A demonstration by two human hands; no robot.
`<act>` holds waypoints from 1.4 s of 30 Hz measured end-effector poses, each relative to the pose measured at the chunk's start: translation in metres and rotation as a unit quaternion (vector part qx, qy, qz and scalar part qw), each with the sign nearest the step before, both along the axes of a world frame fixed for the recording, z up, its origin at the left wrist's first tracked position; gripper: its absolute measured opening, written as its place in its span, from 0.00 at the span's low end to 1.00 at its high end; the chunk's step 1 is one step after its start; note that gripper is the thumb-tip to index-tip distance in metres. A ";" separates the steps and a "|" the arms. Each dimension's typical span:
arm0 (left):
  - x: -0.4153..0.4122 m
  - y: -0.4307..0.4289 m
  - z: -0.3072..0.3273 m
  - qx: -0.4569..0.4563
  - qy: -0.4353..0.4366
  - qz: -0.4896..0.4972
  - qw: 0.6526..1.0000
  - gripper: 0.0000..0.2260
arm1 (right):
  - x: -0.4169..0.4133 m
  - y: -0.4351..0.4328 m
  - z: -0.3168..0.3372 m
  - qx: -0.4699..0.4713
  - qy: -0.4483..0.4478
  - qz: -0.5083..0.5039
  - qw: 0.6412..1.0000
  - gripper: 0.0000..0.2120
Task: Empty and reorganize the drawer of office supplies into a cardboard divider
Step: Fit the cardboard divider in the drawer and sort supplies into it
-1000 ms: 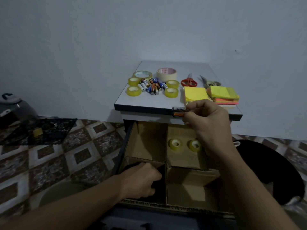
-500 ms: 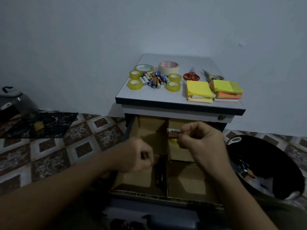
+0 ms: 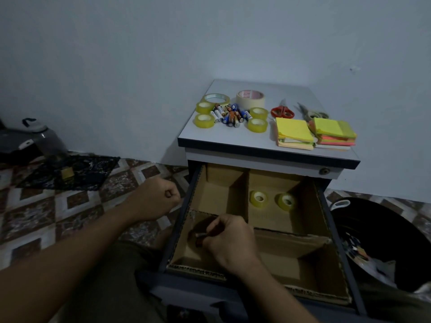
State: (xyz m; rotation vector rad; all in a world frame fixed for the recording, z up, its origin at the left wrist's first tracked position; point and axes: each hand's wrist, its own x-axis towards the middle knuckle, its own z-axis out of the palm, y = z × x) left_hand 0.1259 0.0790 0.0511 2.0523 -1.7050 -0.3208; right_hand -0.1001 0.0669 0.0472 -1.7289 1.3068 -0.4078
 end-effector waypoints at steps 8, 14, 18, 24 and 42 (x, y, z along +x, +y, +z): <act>-0.002 0.005 -0.001 0.045 0.029 -0.023 0.998 0.06 | 0.026 -0.008 -0.029 -0.015 0.136 0.056 0.989 0.11; -0.002 0.006 -0.004 0.065 0.027 -0.032 0.997 0.08 | 0.031 -0.016 -0.024 -0.052 0.217 0.178 0.958 0.17; -0.002 0.007 -0.004 0.067 0.031 -0.031 0.997 0.07 | 0.033 -0.017 -0.027 -0.062 0.227 0.168 0.957 0.18; -0.002 0.007 -0.005 0.070 0.030 -0.030 0.997 0.07 | 0.036 -0.019 -0.040 -0.070 0.241 0.158 0.955 0.17; -0.001 0.008 -0.004 0.083 0.041 -0.024 0.995 0.08 | 0.036 -0.036 -0.055 0.048 0.128 0.155 0.978 0.14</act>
